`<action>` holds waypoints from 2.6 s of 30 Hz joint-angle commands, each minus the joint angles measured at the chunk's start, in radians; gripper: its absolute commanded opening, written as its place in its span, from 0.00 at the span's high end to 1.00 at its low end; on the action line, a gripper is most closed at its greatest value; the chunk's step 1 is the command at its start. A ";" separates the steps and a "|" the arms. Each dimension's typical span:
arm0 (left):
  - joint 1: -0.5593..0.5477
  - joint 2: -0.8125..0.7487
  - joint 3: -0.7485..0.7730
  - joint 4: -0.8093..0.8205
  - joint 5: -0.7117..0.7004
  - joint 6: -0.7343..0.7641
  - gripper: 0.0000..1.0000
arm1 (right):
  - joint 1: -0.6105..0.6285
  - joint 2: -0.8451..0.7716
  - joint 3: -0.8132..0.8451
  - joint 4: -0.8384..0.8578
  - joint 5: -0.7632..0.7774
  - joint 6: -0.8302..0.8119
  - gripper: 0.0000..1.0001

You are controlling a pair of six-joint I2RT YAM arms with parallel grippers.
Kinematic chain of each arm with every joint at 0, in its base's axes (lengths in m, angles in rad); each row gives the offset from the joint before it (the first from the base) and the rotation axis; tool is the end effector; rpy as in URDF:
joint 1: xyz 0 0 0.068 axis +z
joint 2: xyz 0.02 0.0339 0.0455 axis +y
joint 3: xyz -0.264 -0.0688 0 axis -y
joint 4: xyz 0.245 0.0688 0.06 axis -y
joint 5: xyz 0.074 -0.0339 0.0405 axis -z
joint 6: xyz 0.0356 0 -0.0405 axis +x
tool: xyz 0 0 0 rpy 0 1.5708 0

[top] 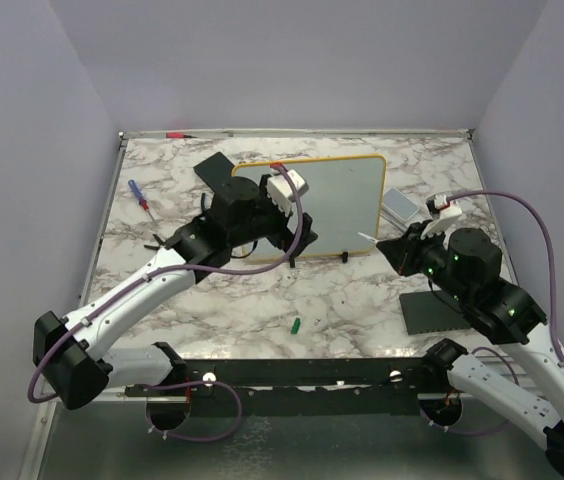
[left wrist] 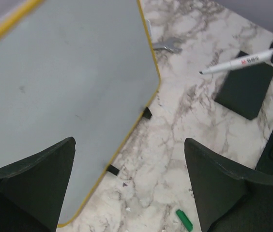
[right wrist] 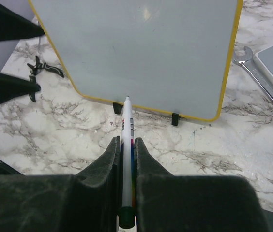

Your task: Write a sentence on the whiteboard

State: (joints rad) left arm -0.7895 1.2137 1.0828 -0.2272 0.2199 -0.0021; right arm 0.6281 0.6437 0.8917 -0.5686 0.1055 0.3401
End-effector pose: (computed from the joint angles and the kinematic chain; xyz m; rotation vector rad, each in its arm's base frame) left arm 0.1919 -0.2045 0.3502 0.9022 1.7756 -0.7332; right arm 0.1118 0.0765 0.3558 -0.2039 1.9179 0.5572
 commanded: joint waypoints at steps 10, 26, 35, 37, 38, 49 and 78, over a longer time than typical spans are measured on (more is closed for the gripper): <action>0.409 -0.041 0.080 0.106 0.093 -0.169 0.03 | -0.001 -0.002 -0.009 0.090 0.010 0.001 1.00; 0.848 -0.048 -0.177 0.391 0.572 -0.308 0.04 | 0.001 0.121 -0.047 0.335 -0.181 0.041 1.00; 0.942 -0.006 -0.221 0.432 0.700 -0.299 0.06 | 0.056 0.251 -0.120 0.671 -0.146 0.084 1.00; 0.946 0.021 -0.220 0.423 0.713 -0.296 0.09 | 0.079 0.283 -0.128 0.735 -0.112 0.078 1.00; 0.946 0.039 -0.218 0.416 0.726 -0.298 0.11 | 0.090 0.301 -0.130 0.766 -0.098 0.072 1.00; 0.833 0.064 -0.245 0.446 0.798 -0.261 0.18 | 0.146 0.513 -0.081 0.977 -0.084 0.047 1.00; 0.727 0.237 -0.200 0.382 0.682 -0.187 0.56 | 0.151 0.772 0.035 1.141 -0.194 0.032 1.00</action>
State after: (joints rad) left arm -0.0612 1.4403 0.8539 0.1669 0.9218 -0.2226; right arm 0.7715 1.3865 0.8860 0.5346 -0.0841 0.3950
